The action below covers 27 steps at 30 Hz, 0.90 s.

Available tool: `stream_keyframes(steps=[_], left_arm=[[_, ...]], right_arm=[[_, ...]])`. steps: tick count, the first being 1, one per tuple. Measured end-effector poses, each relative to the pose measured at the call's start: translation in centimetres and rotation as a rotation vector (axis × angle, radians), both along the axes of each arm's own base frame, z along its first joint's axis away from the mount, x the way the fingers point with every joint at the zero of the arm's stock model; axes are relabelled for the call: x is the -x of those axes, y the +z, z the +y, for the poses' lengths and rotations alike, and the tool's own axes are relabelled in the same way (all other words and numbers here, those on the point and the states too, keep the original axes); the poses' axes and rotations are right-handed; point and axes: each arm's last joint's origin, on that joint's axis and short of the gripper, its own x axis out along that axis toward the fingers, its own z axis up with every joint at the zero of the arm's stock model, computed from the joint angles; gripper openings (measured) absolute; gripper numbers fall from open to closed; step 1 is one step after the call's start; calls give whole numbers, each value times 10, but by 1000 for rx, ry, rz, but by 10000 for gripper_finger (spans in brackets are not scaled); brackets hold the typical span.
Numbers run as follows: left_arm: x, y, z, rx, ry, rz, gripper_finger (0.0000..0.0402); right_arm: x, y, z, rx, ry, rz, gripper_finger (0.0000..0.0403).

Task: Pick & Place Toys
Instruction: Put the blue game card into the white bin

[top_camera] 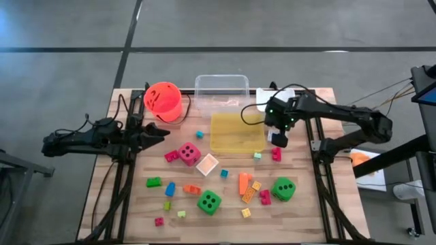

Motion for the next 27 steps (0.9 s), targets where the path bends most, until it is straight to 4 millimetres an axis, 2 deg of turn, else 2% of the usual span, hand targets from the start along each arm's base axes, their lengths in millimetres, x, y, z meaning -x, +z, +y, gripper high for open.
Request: stream_keyframes(steps=[5, 15, 27], left_arm=[[0, 0, 0, 1, -4, 0, 370], [0, 0, -1, 2, -21, 0, 370], [0, 0, -1, 0, -32, 1, 370]], right_arm=[[0, -19, -2, 43, 22, 34, 319], [19, -44, 4, 121, 47, -5, 319], [14, -64, 0, 107, 31, 28, 319]])
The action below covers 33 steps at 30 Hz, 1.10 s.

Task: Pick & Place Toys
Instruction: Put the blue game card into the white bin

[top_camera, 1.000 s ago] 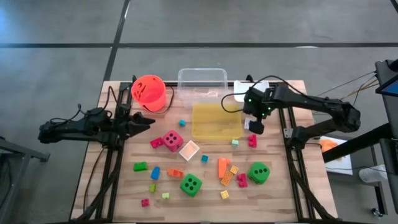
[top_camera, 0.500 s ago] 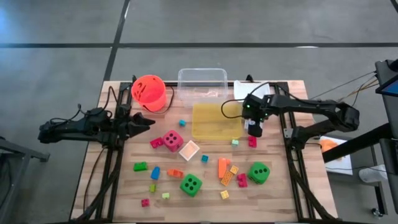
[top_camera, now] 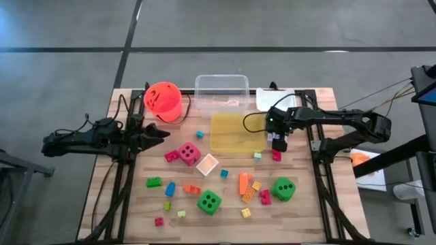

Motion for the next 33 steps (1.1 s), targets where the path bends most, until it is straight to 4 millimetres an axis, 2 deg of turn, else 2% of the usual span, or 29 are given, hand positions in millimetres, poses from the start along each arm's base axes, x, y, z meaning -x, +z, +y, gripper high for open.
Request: stream_keyframes(steps=[8, 13, 22, 25, 29, 33], left_arm=[[0, 0, 0, 0, -5, 0, 370], [0, 0, 0, 0, -5, 0, 370], [0, 0, 0, 0, -5, 0, 370], [0, 0, 0, 0, -6, 0, 370], [0, 0, 0, 0, -8, 0, 370], [0, 0, 0, 0, -9, 0, 370]], right_arm=[[-3, -17, -11, -29, -43, 71, 319], [-3, -21, -15, -30, -43, 81, 319], [-4, -21, -16, -15, -18, 67, 319], [-3, -15, -15, -2, -55, 47, 319], [-2, -6, -15, 31, -20, 19, 319], [0, -6, -17, 39, -16, 24, 319]])
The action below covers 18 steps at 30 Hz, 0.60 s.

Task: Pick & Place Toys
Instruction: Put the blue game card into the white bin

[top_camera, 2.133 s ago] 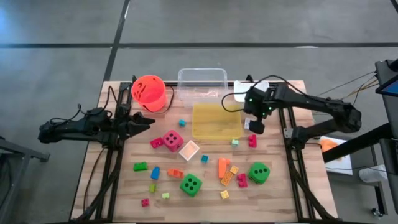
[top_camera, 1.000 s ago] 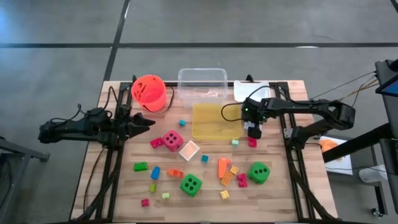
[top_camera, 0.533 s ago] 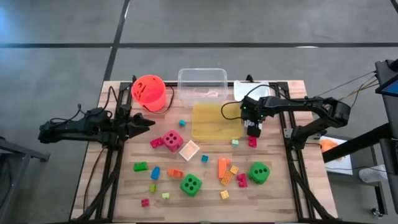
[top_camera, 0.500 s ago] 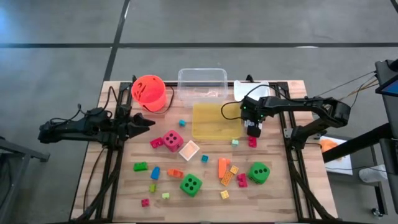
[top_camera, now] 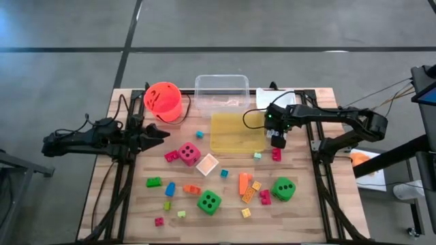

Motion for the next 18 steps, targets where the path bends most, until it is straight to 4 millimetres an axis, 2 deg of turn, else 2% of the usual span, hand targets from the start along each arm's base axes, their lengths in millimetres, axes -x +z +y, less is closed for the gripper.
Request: stream_keyframes(steps=[14, 18], left_arm=[[0, 0, 0, 6, -11, 0, 370], [0, 0, 0, 6, -15, 0, 370]], right_arm=[[-7, -25, -5, -67, -44, 99, 319], [-7, -26, -5, -72, -53, 100, 300]])
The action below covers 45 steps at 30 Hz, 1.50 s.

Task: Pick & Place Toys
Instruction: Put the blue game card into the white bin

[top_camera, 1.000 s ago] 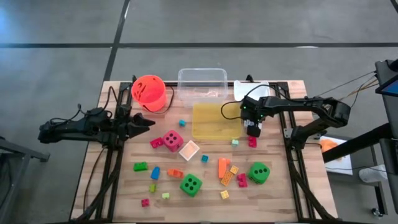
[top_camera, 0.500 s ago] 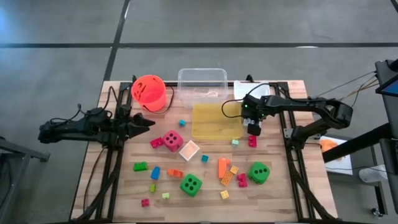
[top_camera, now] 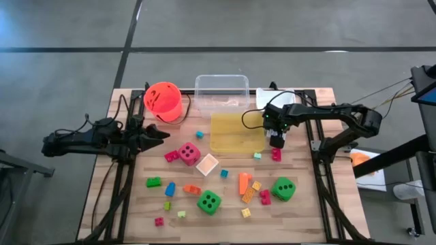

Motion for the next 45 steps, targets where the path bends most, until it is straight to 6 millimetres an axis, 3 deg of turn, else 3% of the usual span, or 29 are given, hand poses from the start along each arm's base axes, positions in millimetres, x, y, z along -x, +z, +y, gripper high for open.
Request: stream_keyframes(steps=[19, 25, 29, 39, 45], left_arm=[[0, 0, 0, 2, -8, 0, 370], [0, 0, 0, 15, -13, 0, 370], [0, 0, -1, 17, -26, 1, 370], [0, 0, -1, 16, -36, 1, 370], [0, 0, -1, 16, -39, 1, 370]], right_arm=[[0, 6, 3, -111, -62, -37, 68], [-4, 16, 1, -114, -84, -56, 41], [-4, 22, 1, -117, -90, -44, 80], [-3, 23, 2, -129, -134, -31, 279], [-2, 27, 3, -145, -198, -5, 366]])
